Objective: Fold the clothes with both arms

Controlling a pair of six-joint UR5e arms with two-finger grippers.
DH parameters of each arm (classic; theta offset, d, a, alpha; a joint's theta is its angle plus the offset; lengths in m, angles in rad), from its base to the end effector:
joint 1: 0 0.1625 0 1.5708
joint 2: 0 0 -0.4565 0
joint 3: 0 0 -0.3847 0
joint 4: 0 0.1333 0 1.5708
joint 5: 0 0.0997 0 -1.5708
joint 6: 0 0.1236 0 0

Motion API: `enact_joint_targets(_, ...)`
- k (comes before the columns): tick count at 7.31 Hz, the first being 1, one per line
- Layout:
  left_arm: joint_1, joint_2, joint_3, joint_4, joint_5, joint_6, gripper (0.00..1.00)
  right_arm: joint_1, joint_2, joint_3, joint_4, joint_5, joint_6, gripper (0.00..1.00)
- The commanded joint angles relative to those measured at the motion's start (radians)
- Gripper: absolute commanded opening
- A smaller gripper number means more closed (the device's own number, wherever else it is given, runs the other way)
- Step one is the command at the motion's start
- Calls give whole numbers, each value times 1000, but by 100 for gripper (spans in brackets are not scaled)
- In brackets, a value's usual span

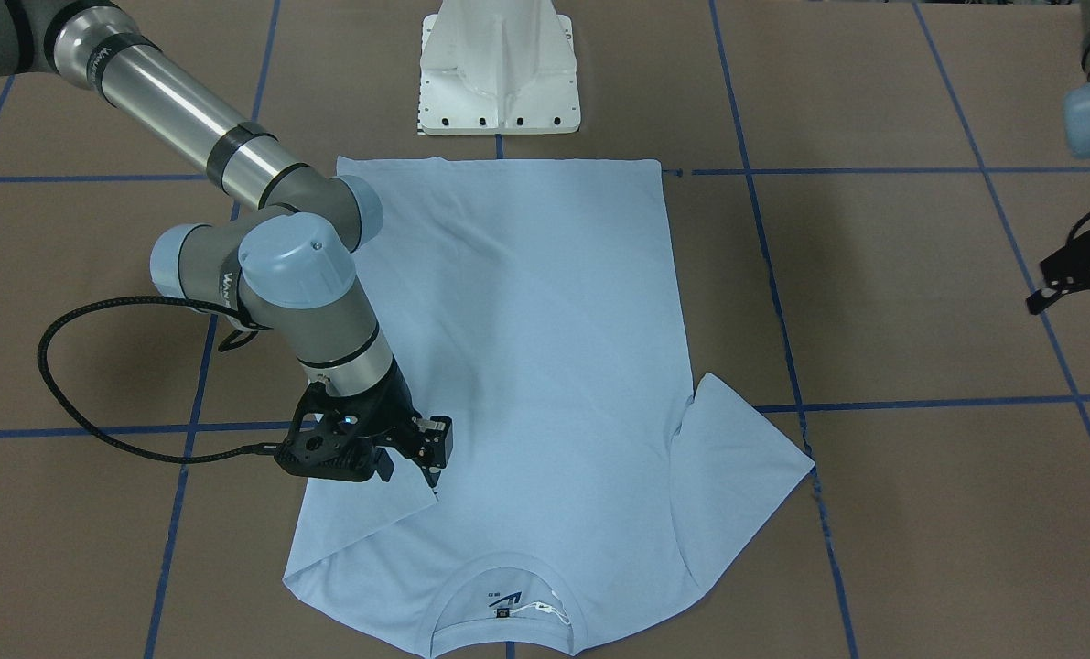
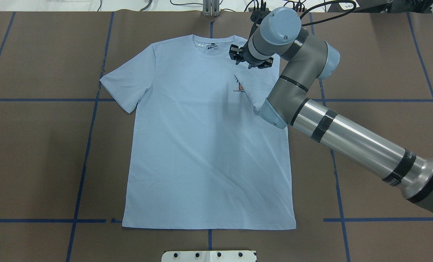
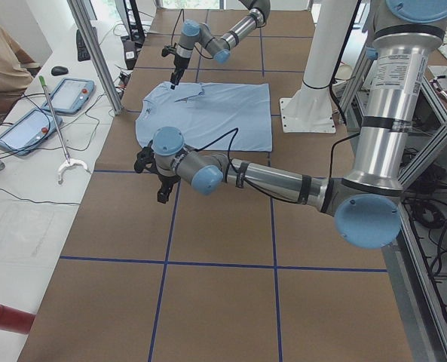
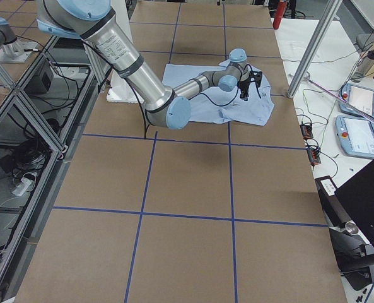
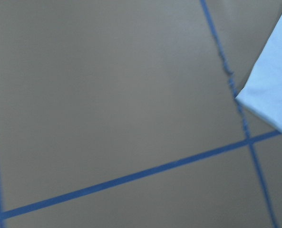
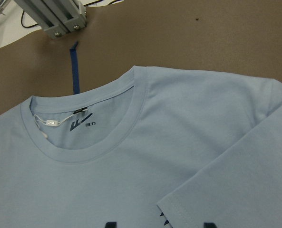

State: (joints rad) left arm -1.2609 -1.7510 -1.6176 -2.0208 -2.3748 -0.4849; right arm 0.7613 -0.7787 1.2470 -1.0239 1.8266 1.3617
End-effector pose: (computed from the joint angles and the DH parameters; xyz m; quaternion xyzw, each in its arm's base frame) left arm 0.1372 -0.5736 0.5294 0.1390 0.4586 0.0536 0.8761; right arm -0.5250 -0.6412 0.2879 0.1262 -0.4785 0.1766 0.8509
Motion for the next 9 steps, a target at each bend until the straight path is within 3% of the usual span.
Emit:
enact_joint_targets(1,132,-196,74,-67,97,-276,99,-8,-184,299,-1,-1,49,100)
enact_joint_targets(2,165,-305,190,-149,98,-303,99,-5,-232,369,4,2,48,100)
enact_joint_targets(4,198,-320,347,-321,191,-333,99,4,-252,381,5,-6,43,100)
enact_joint_targets(6,247,-372,467,-329,251,-333,94,-2,-301,400,8,-7,43,100)
enact_joint_targets(8,259,-404,504,-332,261,-330,89,-8,-303,401,8,-1,37,100)
enact_joint_targets(9,276,-432,531,-329,314,-331,88,-4,-318,413,7,6,36,100)
